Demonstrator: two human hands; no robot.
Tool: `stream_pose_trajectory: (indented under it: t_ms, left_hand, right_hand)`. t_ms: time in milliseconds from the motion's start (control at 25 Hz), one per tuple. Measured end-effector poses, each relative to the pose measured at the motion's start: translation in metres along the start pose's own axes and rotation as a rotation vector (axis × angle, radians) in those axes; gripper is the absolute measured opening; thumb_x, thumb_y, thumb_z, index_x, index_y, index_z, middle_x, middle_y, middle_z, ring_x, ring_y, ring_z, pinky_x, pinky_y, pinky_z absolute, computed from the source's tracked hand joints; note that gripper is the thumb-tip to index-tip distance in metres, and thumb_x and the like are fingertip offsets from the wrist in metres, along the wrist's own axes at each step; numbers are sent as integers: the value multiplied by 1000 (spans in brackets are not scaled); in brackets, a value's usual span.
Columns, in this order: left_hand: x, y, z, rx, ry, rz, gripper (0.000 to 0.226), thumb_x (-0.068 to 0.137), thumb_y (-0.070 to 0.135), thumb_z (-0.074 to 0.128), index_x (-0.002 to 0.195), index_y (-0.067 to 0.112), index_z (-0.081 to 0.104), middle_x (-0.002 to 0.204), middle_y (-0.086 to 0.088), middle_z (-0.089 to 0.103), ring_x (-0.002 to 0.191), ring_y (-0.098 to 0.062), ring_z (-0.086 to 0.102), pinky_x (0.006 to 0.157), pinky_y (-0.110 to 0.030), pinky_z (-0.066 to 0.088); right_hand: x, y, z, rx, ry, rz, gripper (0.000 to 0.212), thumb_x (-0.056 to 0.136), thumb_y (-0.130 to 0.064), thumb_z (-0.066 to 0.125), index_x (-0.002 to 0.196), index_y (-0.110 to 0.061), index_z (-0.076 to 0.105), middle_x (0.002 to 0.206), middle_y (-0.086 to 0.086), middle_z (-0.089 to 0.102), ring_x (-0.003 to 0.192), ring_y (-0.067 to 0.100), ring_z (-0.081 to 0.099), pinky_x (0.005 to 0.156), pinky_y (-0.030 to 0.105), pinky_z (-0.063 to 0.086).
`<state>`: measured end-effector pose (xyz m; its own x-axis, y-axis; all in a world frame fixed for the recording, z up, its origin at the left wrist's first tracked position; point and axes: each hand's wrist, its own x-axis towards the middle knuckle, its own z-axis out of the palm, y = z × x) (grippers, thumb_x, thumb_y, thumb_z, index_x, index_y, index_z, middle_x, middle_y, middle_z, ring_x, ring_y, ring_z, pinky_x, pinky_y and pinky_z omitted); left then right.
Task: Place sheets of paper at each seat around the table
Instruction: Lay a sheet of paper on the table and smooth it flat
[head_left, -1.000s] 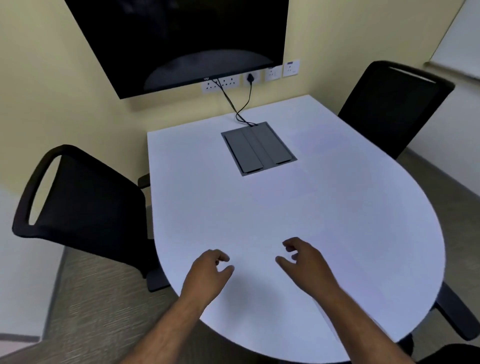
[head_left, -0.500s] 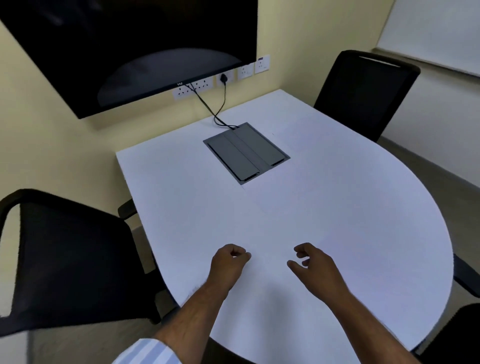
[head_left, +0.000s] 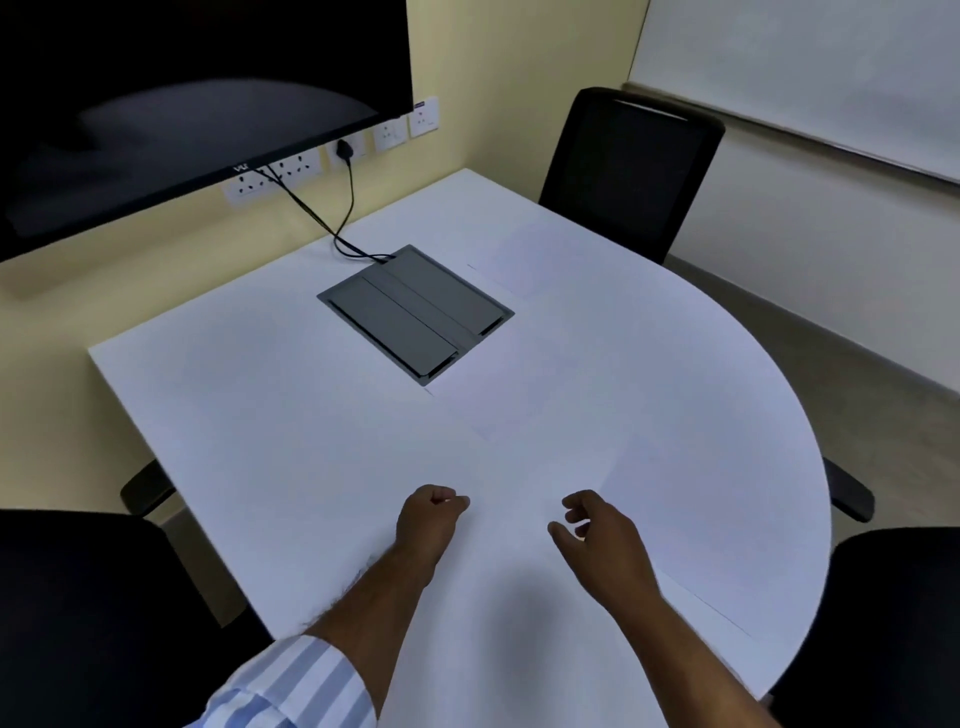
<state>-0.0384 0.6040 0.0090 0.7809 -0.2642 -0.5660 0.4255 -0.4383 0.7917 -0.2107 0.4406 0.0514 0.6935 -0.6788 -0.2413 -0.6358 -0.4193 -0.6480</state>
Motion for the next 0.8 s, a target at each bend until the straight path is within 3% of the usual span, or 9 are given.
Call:
stream_pose_trajectory:
  t_ms: [360,480,680,800]
  left_hand:
    - [95,29,46,324,87,12,41,85,28,81,121,12,70,128,-8,61,109,-24,62,89,-29,48]
    - [141,44,55,372,159,4,49,85,29,81,128,11,66,133,-12,61,119,-29,63,100,-35,51]
    - [217,67,69,572,191,-21,97,82,53,79,160,19,31,154,-12,42,141,-40,44,119,-48,36]
    - [248,84,73,433,267,-109,110,76,63,79,162,22,23,158,-11,38,144,-41,42,119,-52,36]
  right_hand:
    - [163,17,13,-20,-21,-4,36,91,-37,71,124,-27,63,113,-10,68,97,13,65,79,29,50]
    - [229,23,21,-13,9,-31,43,90,-33,72,130,-21,63,122,-2,67,114,21,65,91,34,52]
    - [317,48,40,-169,28,-102,69,88,-33,73,148,-14,48,154,8,45,139,35,45,103,51,49]
    - [344,60,53,-313,70,-111,87,87,-51,73,155,-10,37,164,15,34,148,38,37,106,57,45]
